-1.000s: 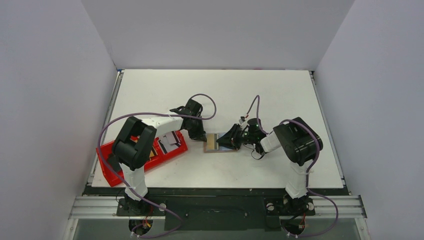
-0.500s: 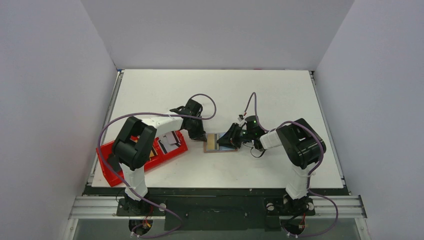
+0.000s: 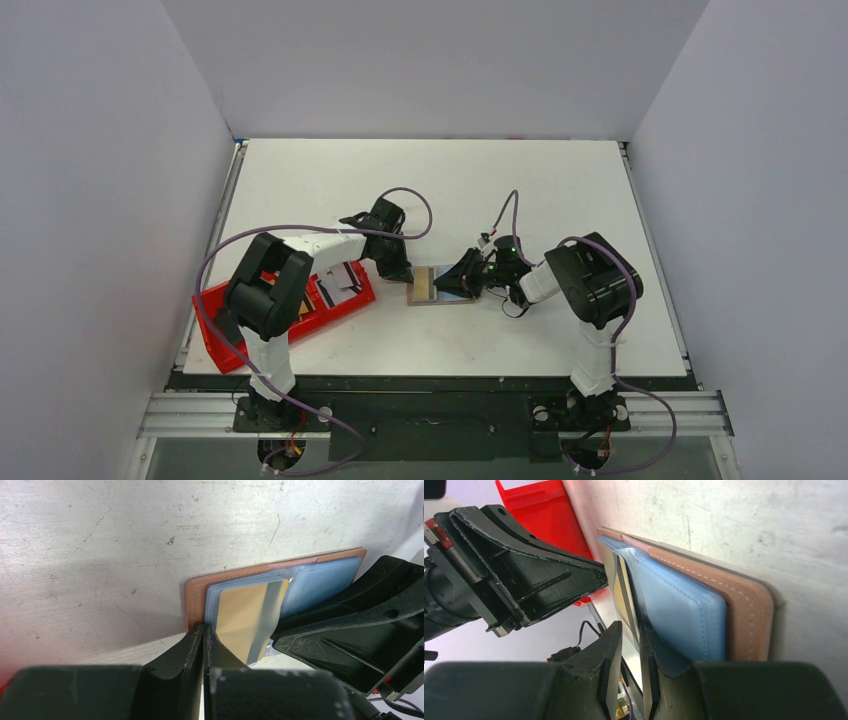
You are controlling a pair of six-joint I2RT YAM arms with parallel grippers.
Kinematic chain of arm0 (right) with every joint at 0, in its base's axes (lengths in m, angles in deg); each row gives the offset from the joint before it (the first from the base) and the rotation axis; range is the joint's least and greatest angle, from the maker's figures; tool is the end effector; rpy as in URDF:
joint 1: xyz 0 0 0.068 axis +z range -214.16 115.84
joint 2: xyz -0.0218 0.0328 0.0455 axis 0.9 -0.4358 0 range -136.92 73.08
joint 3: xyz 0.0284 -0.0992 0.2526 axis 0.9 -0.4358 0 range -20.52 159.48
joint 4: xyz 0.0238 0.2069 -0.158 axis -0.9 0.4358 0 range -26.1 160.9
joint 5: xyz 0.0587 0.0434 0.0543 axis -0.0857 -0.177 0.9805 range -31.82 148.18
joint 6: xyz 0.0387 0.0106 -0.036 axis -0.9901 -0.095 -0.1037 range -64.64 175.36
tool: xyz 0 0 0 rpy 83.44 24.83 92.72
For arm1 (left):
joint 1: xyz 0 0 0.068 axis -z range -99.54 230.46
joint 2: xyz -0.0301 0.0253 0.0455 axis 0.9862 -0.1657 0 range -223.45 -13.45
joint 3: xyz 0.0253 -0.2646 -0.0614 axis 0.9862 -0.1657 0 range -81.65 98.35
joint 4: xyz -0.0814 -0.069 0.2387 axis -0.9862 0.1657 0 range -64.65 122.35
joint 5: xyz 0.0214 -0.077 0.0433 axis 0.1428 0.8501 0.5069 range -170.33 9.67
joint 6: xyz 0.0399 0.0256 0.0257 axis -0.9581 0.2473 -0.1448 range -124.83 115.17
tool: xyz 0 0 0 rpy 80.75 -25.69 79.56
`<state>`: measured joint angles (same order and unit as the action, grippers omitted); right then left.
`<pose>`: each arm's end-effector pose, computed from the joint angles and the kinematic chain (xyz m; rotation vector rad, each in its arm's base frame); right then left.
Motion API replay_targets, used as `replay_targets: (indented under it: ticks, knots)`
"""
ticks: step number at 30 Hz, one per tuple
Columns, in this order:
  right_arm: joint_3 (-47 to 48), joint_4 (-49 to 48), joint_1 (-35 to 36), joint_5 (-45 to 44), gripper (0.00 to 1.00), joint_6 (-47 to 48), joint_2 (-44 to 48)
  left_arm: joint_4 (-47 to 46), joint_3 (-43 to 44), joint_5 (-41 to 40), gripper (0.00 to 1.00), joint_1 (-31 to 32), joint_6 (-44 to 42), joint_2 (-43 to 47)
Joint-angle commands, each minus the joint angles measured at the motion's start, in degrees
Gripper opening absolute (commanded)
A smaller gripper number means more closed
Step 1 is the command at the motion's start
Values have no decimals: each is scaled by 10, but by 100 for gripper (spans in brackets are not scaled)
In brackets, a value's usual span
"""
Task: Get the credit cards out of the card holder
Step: Remove the credit card from the card holder.
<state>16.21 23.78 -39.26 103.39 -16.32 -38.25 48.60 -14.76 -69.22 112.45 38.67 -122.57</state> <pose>0.2802 0.1579 0.0832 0.4923 2.5273 1.6852 0.3131 -0.2035 0.1435 -0.2267 2.8512 -0.6003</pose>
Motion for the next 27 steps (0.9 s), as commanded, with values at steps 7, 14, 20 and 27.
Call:
replay_targets:
  ticks: [7,14,20,27]
  knots:
    - [7,-102,21,1,15,-39,-24,-15,-26,-47,0,22,-3,-82]
    - [11,-94,22,-6,14,-34,-26,-13,-24,-46,0,23,-4,-84]
    - [14,-60,20,-16,7,-14,-16,-10,-25,-50,0,23,-3,-85]
    - [9,34,4,-51,2,54,23,-6,-28,-54,0,17,-3,-85]
